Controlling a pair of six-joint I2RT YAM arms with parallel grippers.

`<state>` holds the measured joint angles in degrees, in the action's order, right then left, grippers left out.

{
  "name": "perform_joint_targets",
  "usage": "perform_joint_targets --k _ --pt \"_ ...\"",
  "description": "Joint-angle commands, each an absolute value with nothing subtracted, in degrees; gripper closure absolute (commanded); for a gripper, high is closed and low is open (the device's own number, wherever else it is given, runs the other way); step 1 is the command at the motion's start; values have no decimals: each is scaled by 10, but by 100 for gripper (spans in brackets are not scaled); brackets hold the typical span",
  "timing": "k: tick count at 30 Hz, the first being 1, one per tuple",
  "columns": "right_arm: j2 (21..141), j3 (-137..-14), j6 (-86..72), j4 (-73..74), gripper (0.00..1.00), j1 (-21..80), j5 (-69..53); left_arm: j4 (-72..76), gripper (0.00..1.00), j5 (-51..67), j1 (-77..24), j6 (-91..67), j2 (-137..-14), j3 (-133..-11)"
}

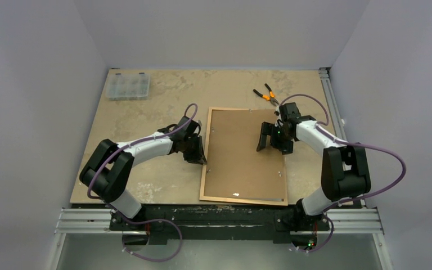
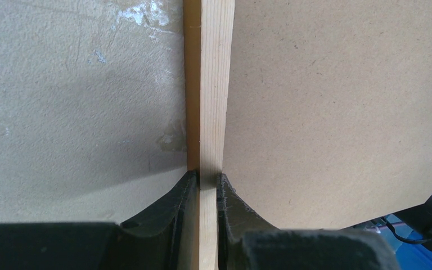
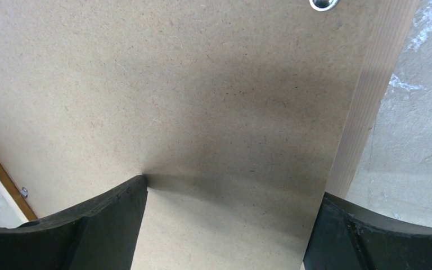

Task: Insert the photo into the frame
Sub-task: Place the photo frame item in the photo frame.

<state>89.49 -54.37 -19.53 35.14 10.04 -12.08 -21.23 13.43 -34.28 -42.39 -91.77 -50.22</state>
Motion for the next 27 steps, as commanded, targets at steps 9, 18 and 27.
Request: perform_joint_targets --k 9,18,27 --pt "850 -569 -198 410 10 109 -38 -221 90 80 -351 -413 -944 -501" --pt "829 -583 -197 429 10 110 -10 -221 90 79 -351 -414 -947 -500" --pt "814 -594 -198 430 11 109 -18 -223 90 78 -352 -414 -947 -501"
